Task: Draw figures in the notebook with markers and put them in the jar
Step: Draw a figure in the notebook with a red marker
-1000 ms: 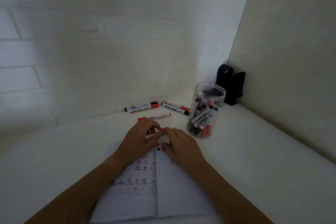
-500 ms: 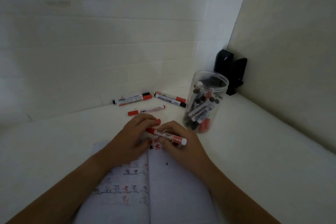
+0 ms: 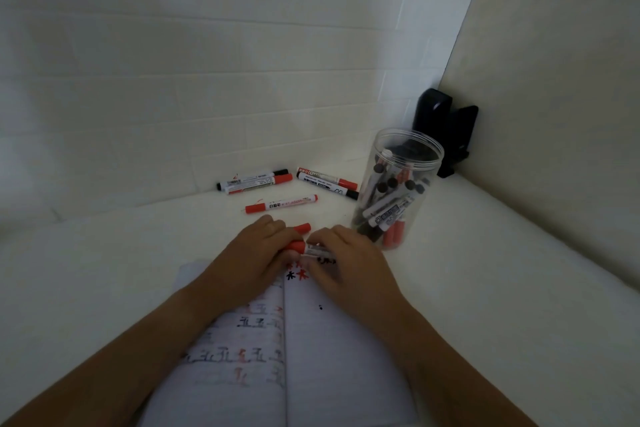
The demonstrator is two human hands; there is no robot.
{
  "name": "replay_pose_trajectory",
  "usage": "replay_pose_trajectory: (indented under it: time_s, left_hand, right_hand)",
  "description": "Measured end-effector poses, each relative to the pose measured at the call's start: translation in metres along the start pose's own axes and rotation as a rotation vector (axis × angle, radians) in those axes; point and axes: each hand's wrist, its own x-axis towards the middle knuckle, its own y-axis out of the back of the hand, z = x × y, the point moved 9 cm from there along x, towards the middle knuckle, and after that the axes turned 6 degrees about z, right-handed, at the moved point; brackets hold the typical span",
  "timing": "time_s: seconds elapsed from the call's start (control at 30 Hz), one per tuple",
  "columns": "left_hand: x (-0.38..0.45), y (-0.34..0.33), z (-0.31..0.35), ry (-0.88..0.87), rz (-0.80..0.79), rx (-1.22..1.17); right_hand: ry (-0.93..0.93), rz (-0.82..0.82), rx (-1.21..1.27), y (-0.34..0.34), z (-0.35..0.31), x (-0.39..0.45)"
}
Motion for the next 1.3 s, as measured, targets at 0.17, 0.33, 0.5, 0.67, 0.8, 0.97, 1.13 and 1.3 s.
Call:
replay_pose_trajectory:
  time_s: [0.17,0.33,0.5,0.67,0.8,0.97,1.13,1.3]
  left_hand:
    - [-0.003,0.0,-0.001,0.018,-0.034,-0.024]
    - [-0.004,-0.008,-0.001,0.027,-0.076,0.008]
    - [-0.005,-0.006,0.0,0.03,-0.066,-0.069]
    - [-0.004,-0.008,-0.003,0.039,-0.083,-0.079]
    - [-0.003,-0.006,0.0,0.02,-0.076,-0.09]
    - [-0.005,-0.003,-0.002,0.019,-0.039,-0.064]
    - [-0.002,0.004,-0.009,0.126,0.004,-0.062]
    - [-0.004,0.004,-0.025,0.206,0.032,0.052]
  right_hand:
    - [0.064,-0.059,-0.125,-0.016,-0.016,-0.004]
    - [0.196,0.017,-0.325,-0.015,-0.018,-0.009]
    - [0.119,-0.059,-0.284,-0.023,-0.012,-0.01]
    - [0.064,-0.142,-0.267,-0.026,-0.012,-0.013]
    - [0.055,-0.145,-0.284,-0.024,-0.015,-0.012]
    - [0.024,-0.142,-0.318,-0.026,-0.005,-0.016]
    - [-0.103,-0.135,-0.238,-0.018,0.001,-0.01]
    - [-0.27,-0.067,0.036,-0.001,0.015,-0.01]
